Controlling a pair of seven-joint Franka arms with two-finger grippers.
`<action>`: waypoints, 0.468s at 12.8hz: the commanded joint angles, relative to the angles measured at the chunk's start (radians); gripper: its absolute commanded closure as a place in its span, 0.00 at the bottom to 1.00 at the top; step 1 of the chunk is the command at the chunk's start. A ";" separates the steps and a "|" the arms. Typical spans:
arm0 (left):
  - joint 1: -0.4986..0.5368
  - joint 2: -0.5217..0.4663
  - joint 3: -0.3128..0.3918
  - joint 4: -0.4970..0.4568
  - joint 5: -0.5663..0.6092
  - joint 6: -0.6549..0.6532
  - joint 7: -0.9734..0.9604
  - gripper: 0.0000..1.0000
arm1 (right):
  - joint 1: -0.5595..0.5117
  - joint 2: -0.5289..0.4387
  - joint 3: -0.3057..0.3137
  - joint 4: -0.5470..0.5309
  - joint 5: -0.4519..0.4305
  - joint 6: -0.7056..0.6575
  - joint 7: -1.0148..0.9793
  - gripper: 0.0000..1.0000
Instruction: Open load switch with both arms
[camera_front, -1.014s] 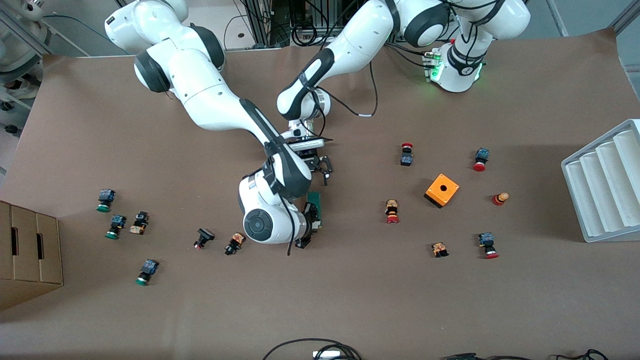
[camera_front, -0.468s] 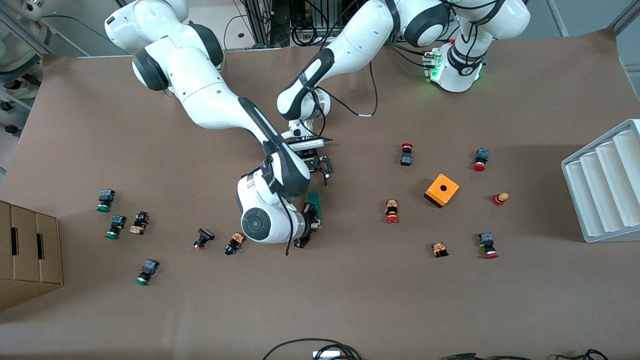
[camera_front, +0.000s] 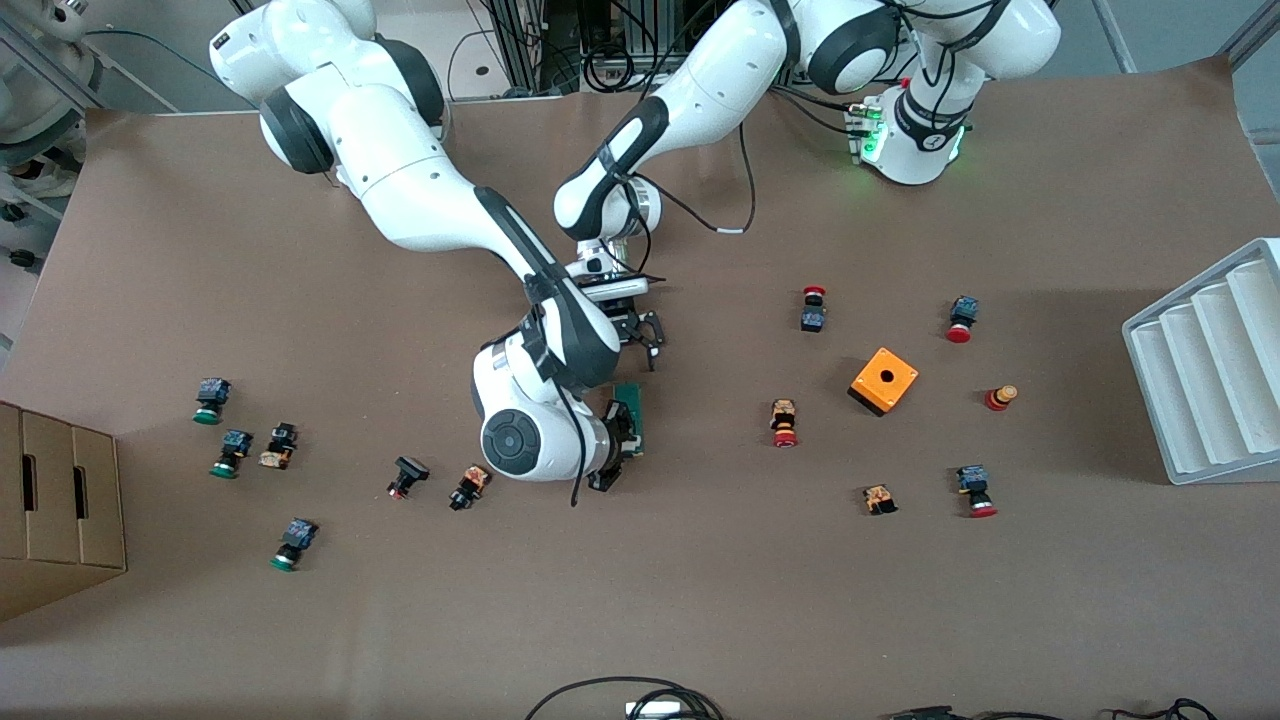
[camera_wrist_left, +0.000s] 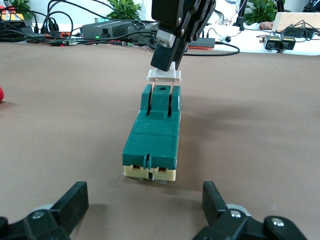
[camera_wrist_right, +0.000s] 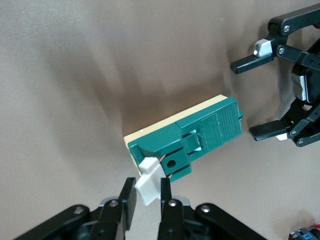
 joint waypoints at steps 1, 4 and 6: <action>0.003 0.097 -0.020 0.021 -0.017 0.078 -0.035 0.00 | 0.017 -0.045 0.008 -0.077 0.027 -0.010 -0.012 0.74; 0.003 0.097 -0.020 0.021 -0.017 0.078 -0.033 0.00 | 0.028 -0.067 0.008 -0.103 0.025 -0.008 -0.017 0.74; 0.003 0.097 -0.020 0.021 -0.017 0.078 -0.033 0.00 | 0.028 -0.070 0.008 -0.103 0.025 -0.010 -0.017 0.74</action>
